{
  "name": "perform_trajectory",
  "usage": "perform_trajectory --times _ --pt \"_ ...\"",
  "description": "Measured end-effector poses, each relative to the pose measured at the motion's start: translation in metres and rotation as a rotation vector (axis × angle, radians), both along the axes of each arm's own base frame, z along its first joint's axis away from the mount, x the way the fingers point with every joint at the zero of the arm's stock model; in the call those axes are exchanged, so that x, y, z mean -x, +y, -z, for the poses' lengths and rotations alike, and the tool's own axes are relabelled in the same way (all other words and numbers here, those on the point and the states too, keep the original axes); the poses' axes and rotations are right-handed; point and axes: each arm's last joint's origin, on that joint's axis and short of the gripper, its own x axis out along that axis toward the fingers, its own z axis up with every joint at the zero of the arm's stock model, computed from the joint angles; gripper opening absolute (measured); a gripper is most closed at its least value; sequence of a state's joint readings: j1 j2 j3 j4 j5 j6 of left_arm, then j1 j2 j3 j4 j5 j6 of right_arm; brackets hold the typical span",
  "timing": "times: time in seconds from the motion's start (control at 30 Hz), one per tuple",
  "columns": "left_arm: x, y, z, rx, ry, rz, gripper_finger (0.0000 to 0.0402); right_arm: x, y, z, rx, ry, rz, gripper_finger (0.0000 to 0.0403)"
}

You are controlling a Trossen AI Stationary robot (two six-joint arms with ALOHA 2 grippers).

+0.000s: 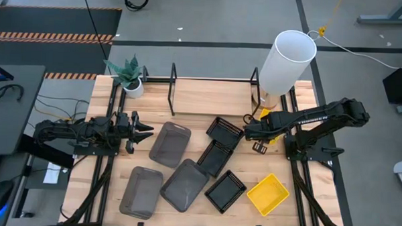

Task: Stack baskets on shelf by color
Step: Stack the middle yellow bin on top of the top yellow bin, then stack the bottom yellow bin on top of the top yellow bin

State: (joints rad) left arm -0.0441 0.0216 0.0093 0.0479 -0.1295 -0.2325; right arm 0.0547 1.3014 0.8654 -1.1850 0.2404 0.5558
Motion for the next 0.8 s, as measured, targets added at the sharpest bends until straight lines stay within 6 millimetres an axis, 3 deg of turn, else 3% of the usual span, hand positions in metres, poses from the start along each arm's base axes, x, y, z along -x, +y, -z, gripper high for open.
perform_trajectory --times 0.5,0.8 --pt "0.0 0.0 0.0 0.0 0.0 0.0 0.0117 0.0 0.008 0.001 -0.182 -0.004 0.084 0.013" --pt "0.0 0.0 0.0 0.0 0.0 0.0 0.0117 -0.012 0.043 -0.024 -0.255 -0.103 0.055 0.0129"
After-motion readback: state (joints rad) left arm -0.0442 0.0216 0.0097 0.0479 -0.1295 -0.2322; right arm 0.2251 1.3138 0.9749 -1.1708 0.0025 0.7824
